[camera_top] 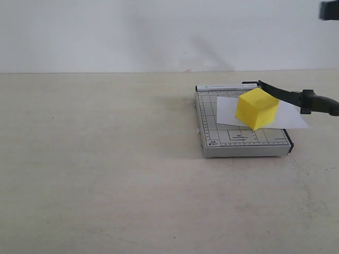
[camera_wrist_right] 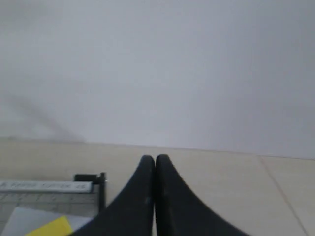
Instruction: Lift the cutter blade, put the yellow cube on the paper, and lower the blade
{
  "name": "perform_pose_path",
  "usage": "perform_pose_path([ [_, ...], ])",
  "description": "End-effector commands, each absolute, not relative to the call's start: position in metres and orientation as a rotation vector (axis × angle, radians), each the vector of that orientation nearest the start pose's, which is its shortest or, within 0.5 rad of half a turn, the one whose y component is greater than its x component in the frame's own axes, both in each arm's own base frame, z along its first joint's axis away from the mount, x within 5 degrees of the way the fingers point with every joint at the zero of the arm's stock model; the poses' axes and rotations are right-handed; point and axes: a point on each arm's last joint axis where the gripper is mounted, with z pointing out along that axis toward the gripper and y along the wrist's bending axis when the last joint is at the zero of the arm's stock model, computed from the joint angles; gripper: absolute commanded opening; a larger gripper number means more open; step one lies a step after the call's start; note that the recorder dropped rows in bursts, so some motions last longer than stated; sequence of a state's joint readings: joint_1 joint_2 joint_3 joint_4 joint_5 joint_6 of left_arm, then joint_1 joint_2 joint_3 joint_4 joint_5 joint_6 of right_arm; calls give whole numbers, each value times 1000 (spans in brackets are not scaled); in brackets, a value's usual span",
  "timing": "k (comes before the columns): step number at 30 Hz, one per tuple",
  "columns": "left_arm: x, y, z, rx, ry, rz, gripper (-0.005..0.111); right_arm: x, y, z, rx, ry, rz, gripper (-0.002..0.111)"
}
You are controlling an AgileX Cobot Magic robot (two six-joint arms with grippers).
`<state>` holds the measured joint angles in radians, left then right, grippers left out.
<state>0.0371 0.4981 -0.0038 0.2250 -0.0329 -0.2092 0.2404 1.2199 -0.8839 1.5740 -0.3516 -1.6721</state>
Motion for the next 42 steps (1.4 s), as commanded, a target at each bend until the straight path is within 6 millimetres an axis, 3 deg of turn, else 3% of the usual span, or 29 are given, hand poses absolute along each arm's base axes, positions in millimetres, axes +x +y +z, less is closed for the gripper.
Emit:
perform_pose_path([
  [1,94,3,180,-34,1924,13,4,280,35,357,-85,1817,-298,0],
  [5,94,3,180,-29,1924,16,4,281,27,354,-100,1834,-369,0],
  [7,94,3,180,-29,1924,16,4,290,31,338,-179,1860,-261,0],
  [10,94,3,180,-29,1924,16,4,314,37,306,-438,1875,1,0],
  [14,94,3,180,-29,1924,16,4,329,11,294,-311,1898,242,0],
  [20,94,3,180,-29,1924,16,4,320,-21,302,-220,1838,499,0],
  [23,94,3,180,-30,1926,16,4,316,-25,298,-317,1894,394,0],
  [25,94,3,180,-30,1926,16,4,315,-29,289,-426,1980,219,0],
  [29,94,3,180,-30,1926,16,4,315,-47,281,-469,2104,-209,0],
  [32,94,3,180,-30,1926,16,4,315,-58,282,-463,2110,-368,0],
  [35,94,3,180,-30,1926,16,4,314,-59,285,-339,2121,-320,0],
  [42,94,3,180,-29,1923,16,4,308,-53,291,191,2123,37,0],
])
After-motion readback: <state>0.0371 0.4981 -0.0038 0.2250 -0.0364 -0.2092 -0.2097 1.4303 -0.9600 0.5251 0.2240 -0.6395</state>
